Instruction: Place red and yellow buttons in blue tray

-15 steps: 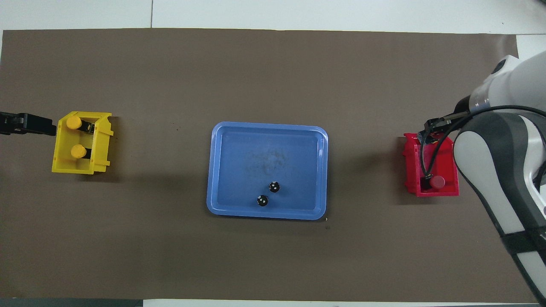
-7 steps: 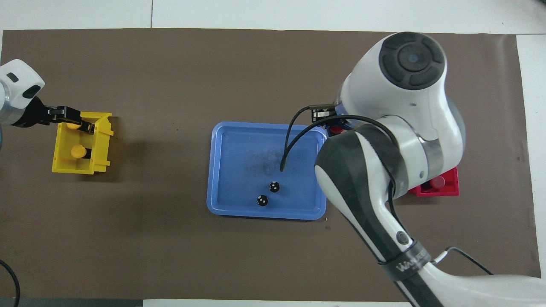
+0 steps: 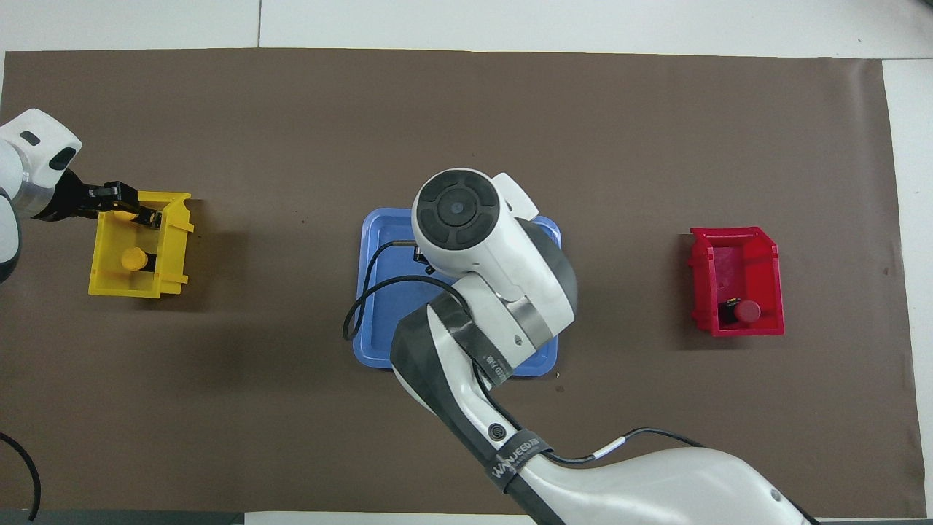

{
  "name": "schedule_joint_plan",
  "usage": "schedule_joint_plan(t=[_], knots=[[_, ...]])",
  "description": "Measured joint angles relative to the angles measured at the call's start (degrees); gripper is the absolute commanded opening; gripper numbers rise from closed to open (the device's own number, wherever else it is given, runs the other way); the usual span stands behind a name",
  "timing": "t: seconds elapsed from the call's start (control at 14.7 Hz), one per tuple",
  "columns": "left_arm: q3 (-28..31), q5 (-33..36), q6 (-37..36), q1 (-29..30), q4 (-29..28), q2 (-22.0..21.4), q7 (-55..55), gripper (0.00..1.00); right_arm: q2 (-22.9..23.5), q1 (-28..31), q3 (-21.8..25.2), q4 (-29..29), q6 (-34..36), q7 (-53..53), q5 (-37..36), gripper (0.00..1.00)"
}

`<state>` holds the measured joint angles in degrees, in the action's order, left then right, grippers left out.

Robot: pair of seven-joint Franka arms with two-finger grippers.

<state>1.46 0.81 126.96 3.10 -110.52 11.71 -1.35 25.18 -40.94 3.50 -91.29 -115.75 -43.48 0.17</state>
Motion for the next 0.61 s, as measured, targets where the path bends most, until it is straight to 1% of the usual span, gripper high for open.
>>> schedule_joint_plan(t=[0.07, 0.2, 0.61], knots=[[-0.06, 0.00, 1.45, 0.00, -1.01, 0.02, -2.58, 0.63, 1.00, -0.40, 0.02, 0.08, -0.75, -0.25, -0.08, 0.22], [-0.20, 0.00, 2.80, 0.00, -2.15, 0.04, -5.57, 0.63, 1.43, -0.34, 0.33, 0.27, -0.90, -0.25, -0.13, 0.22], [-0.20, 0.00, 4.80, 0.17, -2.96, 0.21, -6.93, 0.62, 1.45, 0.10, 0.73, 0.52, -0.56, -0.25, -0.12, 0.23]])
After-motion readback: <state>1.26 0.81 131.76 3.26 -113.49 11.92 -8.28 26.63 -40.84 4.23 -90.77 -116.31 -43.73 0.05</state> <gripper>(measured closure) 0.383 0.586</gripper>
